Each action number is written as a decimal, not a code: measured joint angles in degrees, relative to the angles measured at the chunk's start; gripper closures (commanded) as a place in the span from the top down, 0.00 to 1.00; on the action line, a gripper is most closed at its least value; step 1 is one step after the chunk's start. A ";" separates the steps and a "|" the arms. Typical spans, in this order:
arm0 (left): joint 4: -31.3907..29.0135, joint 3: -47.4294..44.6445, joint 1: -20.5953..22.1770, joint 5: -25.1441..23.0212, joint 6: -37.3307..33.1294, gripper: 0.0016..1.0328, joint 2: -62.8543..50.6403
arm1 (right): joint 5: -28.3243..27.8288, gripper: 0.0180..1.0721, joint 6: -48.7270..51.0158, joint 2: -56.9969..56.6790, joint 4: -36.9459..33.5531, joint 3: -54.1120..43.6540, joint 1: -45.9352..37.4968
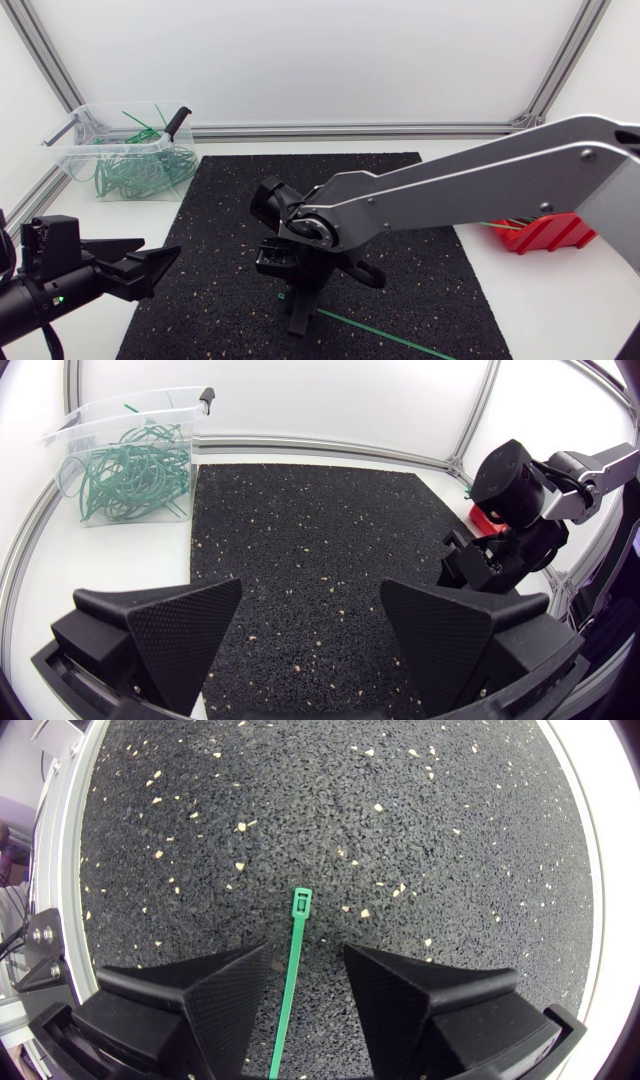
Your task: Take a green cable tie from the red box, thread the tail through the head to close it, then place it in the transparent bin on the left.
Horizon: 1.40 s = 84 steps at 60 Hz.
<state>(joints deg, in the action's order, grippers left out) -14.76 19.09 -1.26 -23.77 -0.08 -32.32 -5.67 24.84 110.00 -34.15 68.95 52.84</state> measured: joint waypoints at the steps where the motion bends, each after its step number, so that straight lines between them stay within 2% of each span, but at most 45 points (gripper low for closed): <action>1: -0.26 0.07 0.00 0.00 -0.13 0.94 -0.02 | 0.02 0.40 0.00 0.00 0.13 -0.09 0.00; 7: -1.38 0.87 0.02 -0.07 -0.35 0.94 -0.76 | 0.00 0.39 0.00 0.00 0.39 -0.33 0.00; 12: -2.47 2.01 0.00 -0.74 -1.14 0.94 -1.77 | -0.13 0.27 0.00 -0.04 0.72 -0.63 0.04; 15: -2.89 2.62 0.00 -0.96 -1.44 0.94 -2.29 | -0.04 0.23 -0.02 -0.15 1.05 -0.83 0.04; 20: -3.45 3.15 0.00 -1.14 -1.64 0.94 -2.62 | -0.26 0.22 0.00 -0.15 1.07 -0.83 0.07; 23: -3.56 3.15 0.00 -1.16 -1.66 0.94 -2.62 | -0.31 0.18 -0.02 -0.15 1.20 -0.96 0.07; 36: -3.91 3.15 0.00 -1.29 -1.66 0.94 -2.62 | -1.01 0.11 0.00 -0.39 1.42 -1.20 0.04; 51: -5.66 4.70 -0.17 -1.31 -3.65 0.93 -2.82 | -1.79 0.11 -0.02 -3.45 0.57 -3.52 0.04; 57: -6.97 6.80 -0.17 -1.31 -6.71 0.93 -4.74 | -1.77 0.11 0.00 -6.12 0.11 -3.56 -0.07; 66: -13.40 12.63 -0.15 -1.36 -12.76 0.93 -10.54 | -1.55 0.11 -0.02 -10.95 -0.13 -3.56 -1.01; 72: -16.76 15.91 -0.15 -3.19 -15.08 0.93 -14.25 | -1.46 0.11 -0.24 -13.70 -0.22 -3.54 -2.43; 79: -21.40 20.26 0.02 -8.15 -15.45 0.93 -17.70 | -1.29 0.11 -1.22 -16.68 -0.33 -3.08 -4.33; 84: -22.08 22.67 0.68 -10.08 -14.95 0.92 -18.27 | -1.09 0.11 -1.97 -18.01 -0.31 -2.43 -5.05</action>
<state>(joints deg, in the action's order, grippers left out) -36.84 41.76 -0.58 -33.85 -15.03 -50.59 -6.76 22.87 91.98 -34.46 66.52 47.79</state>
